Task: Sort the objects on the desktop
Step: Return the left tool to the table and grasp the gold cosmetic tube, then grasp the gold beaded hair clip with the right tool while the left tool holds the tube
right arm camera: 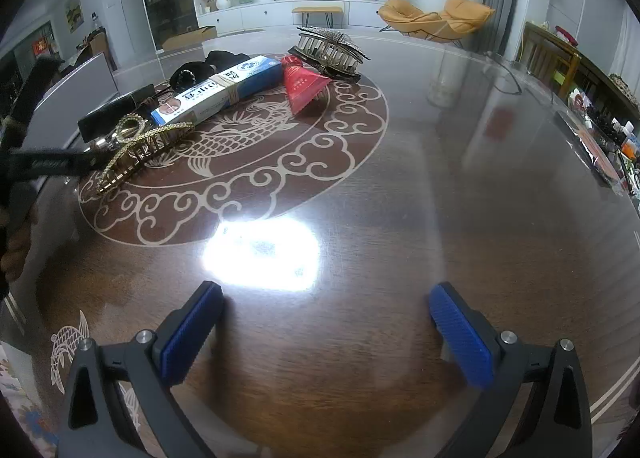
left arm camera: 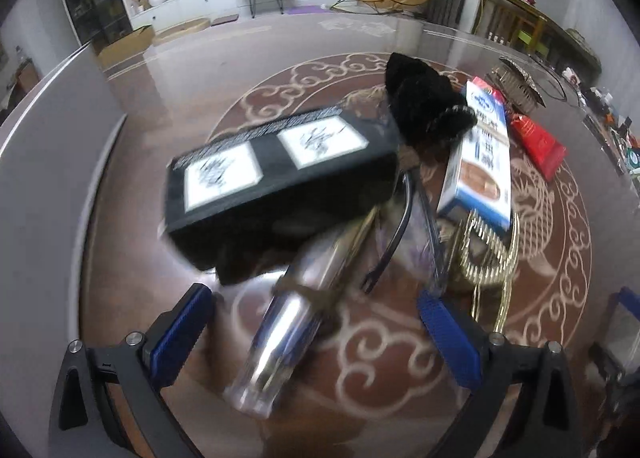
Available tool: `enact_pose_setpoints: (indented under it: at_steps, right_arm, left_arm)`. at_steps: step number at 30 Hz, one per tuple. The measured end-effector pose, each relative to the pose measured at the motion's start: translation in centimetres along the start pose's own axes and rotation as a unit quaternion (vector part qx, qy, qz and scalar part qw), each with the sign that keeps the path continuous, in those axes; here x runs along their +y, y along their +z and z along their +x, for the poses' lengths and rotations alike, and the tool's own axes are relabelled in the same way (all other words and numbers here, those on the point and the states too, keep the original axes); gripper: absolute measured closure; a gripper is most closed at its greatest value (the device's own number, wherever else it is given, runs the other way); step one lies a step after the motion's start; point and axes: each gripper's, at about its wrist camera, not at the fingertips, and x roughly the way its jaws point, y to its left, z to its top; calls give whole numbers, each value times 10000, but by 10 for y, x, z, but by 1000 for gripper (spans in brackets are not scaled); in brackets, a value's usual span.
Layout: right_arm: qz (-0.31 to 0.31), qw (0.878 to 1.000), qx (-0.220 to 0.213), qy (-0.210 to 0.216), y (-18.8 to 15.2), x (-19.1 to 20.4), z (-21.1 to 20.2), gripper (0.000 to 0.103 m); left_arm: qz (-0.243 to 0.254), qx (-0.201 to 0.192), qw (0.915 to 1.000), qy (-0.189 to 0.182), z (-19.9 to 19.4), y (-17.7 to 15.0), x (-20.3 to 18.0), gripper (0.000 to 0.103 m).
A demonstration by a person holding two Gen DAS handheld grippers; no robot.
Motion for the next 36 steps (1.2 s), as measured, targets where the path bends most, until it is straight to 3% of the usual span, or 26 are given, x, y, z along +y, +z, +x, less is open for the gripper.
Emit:
enact_pose_setpoints:
  at_steps: [3,4,5,6,8,9,16,22,26,28,31,34,36]
  right_arm:
    - [1,10000,-1,2,0,0,0,0]
    - [1,10000,-1,3,0,0,0,0]
    - [0,10000,-1,2,0,0,0,0]
    - [0,10000,-2,0,0,0,0,0]
    - [-1,10000,-2,-3,0,0,0,0]
    - [-2,10000,-2,-4,0,0,0,0]
    - [38,10000,-29,41,0,-1,-1,0]
    - [25,10000,-27,25,1,1,1,0]
    - [-3,10000,7,7,2,4,3,0]
    - [98,9992,50,389,7,12,2,0]
    - [254,9884,206,1483,27,48,4,0]
    - [153,9859,169,1661,57,97,19,0]
    - [65,9875,253,1557,80,127,39,0]
  left_arm:
    - [32,-60,10000,-2,0,3,-3,0]
    - [66,-135,9999,-21,-4,0,-3,7]
    - [98,-216,9997,-32,-8,-2,-4,25]
    - [117,-279,9995,-49,-14,-5,-5,35]
    - [135,-293,9995,-59,-24,-11,-4,72]
    - [138,-291,9995,-67,-25,-12,-4,75]
    - [-344,-423,9985,56,-50,-62,0,75]
    - [-418,-610,9969,275,-76,-116,-1,75]
    - [-703,-713,9944,349,-81,-126,4,75]
    - [-775,-784,9931,398,-82,-131,5,75]
    - [-744,-865,9923,472,-79,-132,2,75]
    - [-785,-861,9923,419,-80,-134,3,75]
    - [-777,-837,9926,408,-81,-135,4,75]
